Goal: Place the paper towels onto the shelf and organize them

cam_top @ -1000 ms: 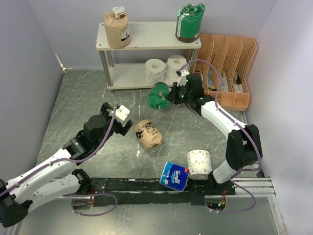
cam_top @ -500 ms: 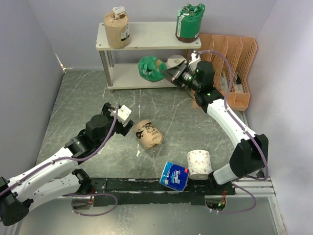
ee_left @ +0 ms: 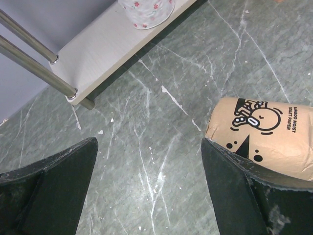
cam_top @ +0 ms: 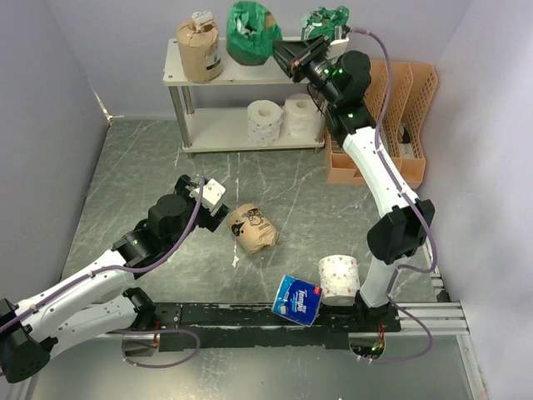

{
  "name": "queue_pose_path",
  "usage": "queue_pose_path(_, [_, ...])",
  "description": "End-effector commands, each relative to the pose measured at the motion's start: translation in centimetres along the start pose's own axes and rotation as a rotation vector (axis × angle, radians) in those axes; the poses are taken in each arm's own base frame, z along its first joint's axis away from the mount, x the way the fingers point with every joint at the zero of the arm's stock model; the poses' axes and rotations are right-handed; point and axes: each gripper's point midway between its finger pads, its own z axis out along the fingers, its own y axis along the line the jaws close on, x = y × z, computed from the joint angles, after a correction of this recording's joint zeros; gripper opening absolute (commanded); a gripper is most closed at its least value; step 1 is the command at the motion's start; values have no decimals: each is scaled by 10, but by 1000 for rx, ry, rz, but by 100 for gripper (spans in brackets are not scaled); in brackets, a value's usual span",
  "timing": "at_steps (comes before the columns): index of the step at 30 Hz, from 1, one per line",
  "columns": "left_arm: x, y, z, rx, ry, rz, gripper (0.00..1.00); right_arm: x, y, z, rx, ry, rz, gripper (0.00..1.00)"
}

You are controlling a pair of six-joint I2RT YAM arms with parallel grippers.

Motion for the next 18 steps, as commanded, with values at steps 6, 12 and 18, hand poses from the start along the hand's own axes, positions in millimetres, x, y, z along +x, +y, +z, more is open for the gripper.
queue_pose_path(6, [-6, 4, -2, -23, -24, -19, 98, -84, -2, 22, 48, -230, 52, 0])
queue_pose_path(12, [-6, 4, -2, -21, -21, -19, 98, -94, -21, 8, 153, -306, 48, 0])
queue_pose_path(18, [-5, 2, -1, -17, -13, -18, 97, -105, -41, -4, 205, -355, 54, 0])
